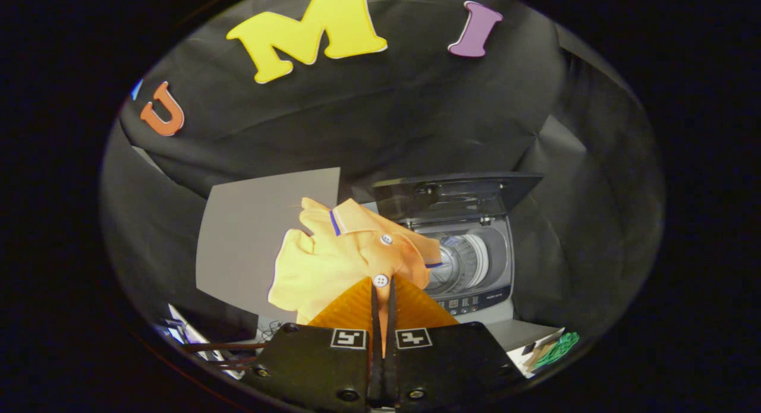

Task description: Put the clothes into the washing machine and then close the washing machine lid.

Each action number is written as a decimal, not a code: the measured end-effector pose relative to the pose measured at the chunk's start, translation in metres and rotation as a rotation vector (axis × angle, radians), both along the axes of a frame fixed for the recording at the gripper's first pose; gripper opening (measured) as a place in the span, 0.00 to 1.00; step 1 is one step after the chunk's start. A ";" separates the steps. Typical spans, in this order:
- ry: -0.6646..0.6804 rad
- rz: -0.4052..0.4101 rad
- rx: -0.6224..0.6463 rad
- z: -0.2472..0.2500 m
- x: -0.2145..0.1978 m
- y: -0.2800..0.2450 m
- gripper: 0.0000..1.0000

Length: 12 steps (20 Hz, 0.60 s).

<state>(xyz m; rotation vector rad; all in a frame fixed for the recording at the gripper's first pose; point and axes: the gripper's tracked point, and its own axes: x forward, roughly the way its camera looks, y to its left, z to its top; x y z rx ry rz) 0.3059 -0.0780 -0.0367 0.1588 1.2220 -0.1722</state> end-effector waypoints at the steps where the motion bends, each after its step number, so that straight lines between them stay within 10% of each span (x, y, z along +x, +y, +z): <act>1: -0.003 0.005 0.001 0.002 0.000 -0.011 0.05; 12: 0.010 0.006 0.009 -0.010 -0.010 -0.091 0.05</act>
